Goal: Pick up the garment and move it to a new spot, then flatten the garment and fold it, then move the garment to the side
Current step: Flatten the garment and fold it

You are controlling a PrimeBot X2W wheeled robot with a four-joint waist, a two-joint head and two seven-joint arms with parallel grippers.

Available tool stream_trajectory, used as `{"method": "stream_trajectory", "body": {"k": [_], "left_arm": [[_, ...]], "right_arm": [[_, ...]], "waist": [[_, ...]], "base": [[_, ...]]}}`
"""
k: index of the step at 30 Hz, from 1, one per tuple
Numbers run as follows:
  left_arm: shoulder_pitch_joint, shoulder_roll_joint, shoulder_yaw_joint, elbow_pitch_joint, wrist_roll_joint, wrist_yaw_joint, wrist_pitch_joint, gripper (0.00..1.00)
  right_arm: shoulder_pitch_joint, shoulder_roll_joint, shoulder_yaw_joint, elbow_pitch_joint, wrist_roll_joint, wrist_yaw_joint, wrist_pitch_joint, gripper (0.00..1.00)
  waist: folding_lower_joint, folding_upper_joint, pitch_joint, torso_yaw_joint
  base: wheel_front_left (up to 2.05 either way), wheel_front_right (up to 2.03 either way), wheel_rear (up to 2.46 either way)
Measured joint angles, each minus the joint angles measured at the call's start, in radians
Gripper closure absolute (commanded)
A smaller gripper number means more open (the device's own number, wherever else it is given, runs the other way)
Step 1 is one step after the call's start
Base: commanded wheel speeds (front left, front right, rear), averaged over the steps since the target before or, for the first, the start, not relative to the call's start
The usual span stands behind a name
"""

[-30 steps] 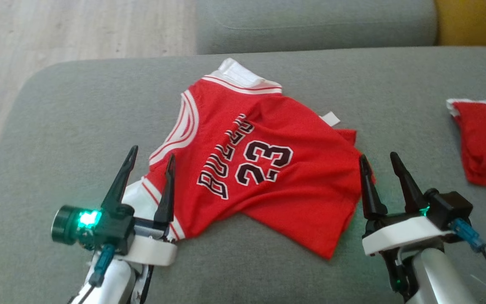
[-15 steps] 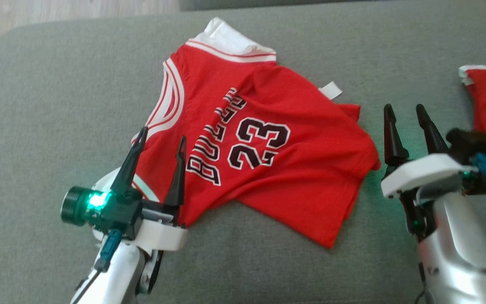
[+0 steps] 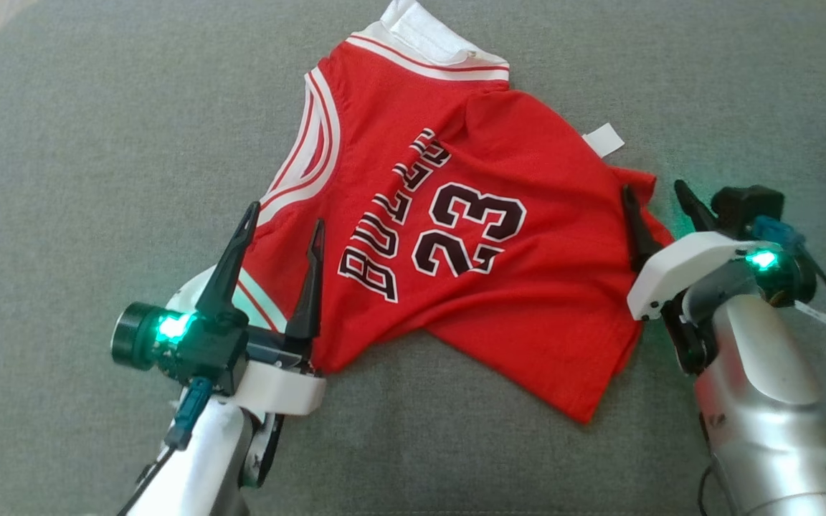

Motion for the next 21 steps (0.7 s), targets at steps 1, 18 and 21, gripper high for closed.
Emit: {"method": "stream_trajectory", "body": {"k": [1,18,21], "left_arm": [[0.000,-0.004,0.004,0.000,0.001,-0.001,0.000,0.00],[-0.001,-0.037,0.056,0.027,0.027,-0.035,0.000,0.00],[0.005,-0.041,0.058,0.028,0.028,-0.035,0.000,0.00]], "right_arm": [[-0.007,0.000,0.002,0.011,-0.006,0.000,0.000,0.00],[-0.089,-0.036,0.046,0.141,-0.033,0.000,-0.029,1.00],[-0.089,-0.063,0.059,0.130,-0.033,0.000,-0.036,1.00]], "waist": [[0.0000,0.0000,0.002,0.001],[-0.0001,0.0000,-0.015,0.011],[-0.0001,0.0000,-0.033,0.006]], "base": [[0.00,0.00,0.00],[0.00,0.00,0.00],[0.00,0.00,0.00]]}}
